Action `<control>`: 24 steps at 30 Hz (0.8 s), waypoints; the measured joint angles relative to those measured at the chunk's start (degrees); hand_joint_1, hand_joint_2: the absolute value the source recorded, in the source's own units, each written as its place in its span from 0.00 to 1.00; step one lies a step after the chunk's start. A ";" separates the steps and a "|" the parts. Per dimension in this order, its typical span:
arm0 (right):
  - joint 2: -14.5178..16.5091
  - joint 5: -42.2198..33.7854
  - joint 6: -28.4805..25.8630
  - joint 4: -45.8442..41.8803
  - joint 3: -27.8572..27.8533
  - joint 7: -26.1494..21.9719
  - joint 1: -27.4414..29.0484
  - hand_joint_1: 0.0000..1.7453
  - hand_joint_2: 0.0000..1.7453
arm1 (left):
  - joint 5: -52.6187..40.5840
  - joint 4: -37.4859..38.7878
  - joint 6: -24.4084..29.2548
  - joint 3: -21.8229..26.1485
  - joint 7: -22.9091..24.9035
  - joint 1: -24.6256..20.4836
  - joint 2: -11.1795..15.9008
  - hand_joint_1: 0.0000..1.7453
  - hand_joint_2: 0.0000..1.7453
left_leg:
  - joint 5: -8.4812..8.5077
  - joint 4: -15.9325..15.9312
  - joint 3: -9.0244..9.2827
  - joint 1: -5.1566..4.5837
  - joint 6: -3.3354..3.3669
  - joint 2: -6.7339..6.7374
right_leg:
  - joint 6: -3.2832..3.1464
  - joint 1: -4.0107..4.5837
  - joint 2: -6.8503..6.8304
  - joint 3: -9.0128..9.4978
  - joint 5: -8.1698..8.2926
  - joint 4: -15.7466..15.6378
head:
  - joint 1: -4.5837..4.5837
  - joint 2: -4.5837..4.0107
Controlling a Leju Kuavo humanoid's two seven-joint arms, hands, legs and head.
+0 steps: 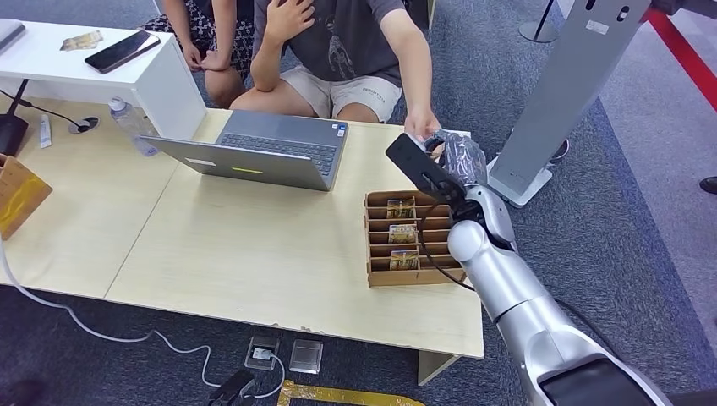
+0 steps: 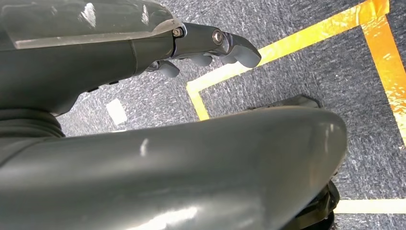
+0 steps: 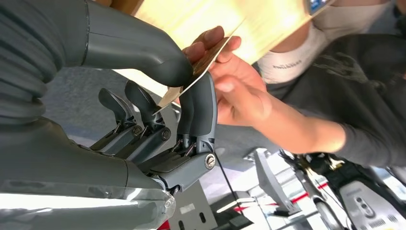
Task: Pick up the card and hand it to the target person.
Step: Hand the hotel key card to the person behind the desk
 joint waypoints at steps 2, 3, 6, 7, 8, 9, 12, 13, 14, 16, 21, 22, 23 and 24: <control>0.43 0.39 -0.01 1.84 0.02 0.10 -0.51 0.89 1.00 | -0.02 0.00 0.00 0.00 0.02 -0.02 -0.01 0.00 0.00 | 0.00 0.00 0.00 0.00 0.00 0.00 | 0.00 0.00 0.01 0.00 0.00 0.00 | 0.04 0.00; 0.65 0.53 -0.02 2.87 0.02 0.13 -0.85 0.89 1.00 | -0.02 0.00 0.00 -0.01 0.02 -0.05 -0.01 0.00 0.00 | 0.00 0.00 0.00 0.00 0.00 0.01 | 0.00 0.00 0.01 0.00 0.00 0.00 | 0.06 0.00; 1.28 1.31 -0.36 5.57 0.03 0.13 -1.77 0.89 1.00 | -0.02 0.00 0.00 -0.02 0.03 -0.12 -0.04 0.00 0.00 | 0.00 0.00 0.01 0.00 0.00 0.01 | 0.00 0.00 0.01 0.00 0.00 -0.01 | 0.08 0.00; 1.47 1.85 -0.66 6.18 0.04 0.16 -1.94 0.89 1.00 | -0.02 0.00 0.00 -0.02 0.04 -0.13 -0.04 0.00 0.00 | 0.00 0.00 0.01 0.00 0.00 0.01 | 0.00 0.00 0.01 0.00 0.00 -0.01 | 0.08 0.00; 1.64 2.43 -0.99 6.77 0.05 0.22 -2.11 0.67 1.00 | -0.02 0.00 0.00 -0.02 0.05 -0.14 -0.05 0.00 0.00 | 0.00 0.00 0.01 0.00 0.00 0.02 | 0.00 0.00 0.01 0.00 0.00 -0.01 | 0.07 0.00; 1.84 2.95 -1.26 7.35 0.07 0.28 -2.29 0.45 1.00 | -0.02 0.00 -0.01 -0.02 0.05 -0.16 -0.05 0.00 0.00 | 0.00 0.00 0.02 0.00 0.00 0.02 | 0.00 0.00 0.02 -0.01 0.00 -0.01 | 0.04 0.00; 2.30 4.13 -1.69 8.77 0.09 0.46 -2.71 0.00 1.00 | -0.02 0.00 -0.11 -0.03 0.05 -0.18 -0.11 0.00 0.00 | 0.00 0.00 0.02 0.00 0.00 0.02 | 0.00 0.00 0.02 -0.01 0.00 0.00 | 0.02 0.00; 2.42 4.38 -1.76 9.13 0.10 0.50 -2.80 0.00 1.00 | -0.02 0.00 -0.19 -0.04 0.01 -0.19 -0.13 0.00 0.00 | 0.00 0.00 0.02 0.00 0.00 0.03 | 0.00 0.00 0.02 -0.01 0.00 0.00 | 0.01 0.00; 2.55 4.59 -1.83 9.51 0.10 0.50 -2.89 0.00 1.00 | -0.02 0.00 -0.27 -0.05 -0.08 -0.20 -0.13 0.00 0.00 | 0.00 0.00 0.02 0.00 0.00 0.03 | 0.00 0.00 0.02 -0.01 0.00 0.00 | 0.02 0.00; 2.79 4.75 -1.98 10.17 0.11 0.39 -3.03 0.00 1.00 | -0.02 0.00 -0.23 -0.07 -0.33 -0.23 -0.13 0.00 0.00 | 0.00 0.00 0.03 0.00 0.00 0.03 | 0.00 0.00 0.02 -0.01 0.00 0.00 | 0.02 0.00; 2.96 4.64 -2.45 11.08 0.11 -0.14 -3.32 0.00 1.00 | 0.02 0.00 0.42 -0.08 -0.50 -0.26 -0.13 0.00 0.00 | 0.00 0.00 0.03 0.00 0.00 0.03 | 0.00 0.00 0.02 0.01 0.00 0.00 | 0.07 0.00; 2.96 4.62 -2.54 11.22 0.11 -0.19 -3.42 0.00 1.00 | 0.03 0.00 0.46 -0.08 -0.49 -0.26 -0.13 0.00 0.00 | 0.00 0.00 0.03 0.00 0.00 0.03 | 0.00 0.00 0.02 0.01 0.00 0.00 | 0.08 0.00; 2.96 4.61 -2.64 11.34 0.11 -0.22 -3.52 0.00 1.00 | 0.04 0.00 0.46 -0.08 -0.49 -0.26 -0.13 0.00 0.00 | 0.00 0.01 0.03 0.00 0.00 0.03 | 0.00 0.00 0.02 0.01 0.01 -0.01 | 0.09 0.00; 2.96 4.61 -2.74 11.45 0.11 -0.26 -3.62 0.00 1.00 | 0.05 0.00 0.46 -0.08 -0.48 -0.26 -0.13 0.00 0.00 | 0.00 0.01 0.03 0.00 0.00 0.03 | 0.00 0.00 0.02 0.01 0.01 -0.01 | 0.09 0.00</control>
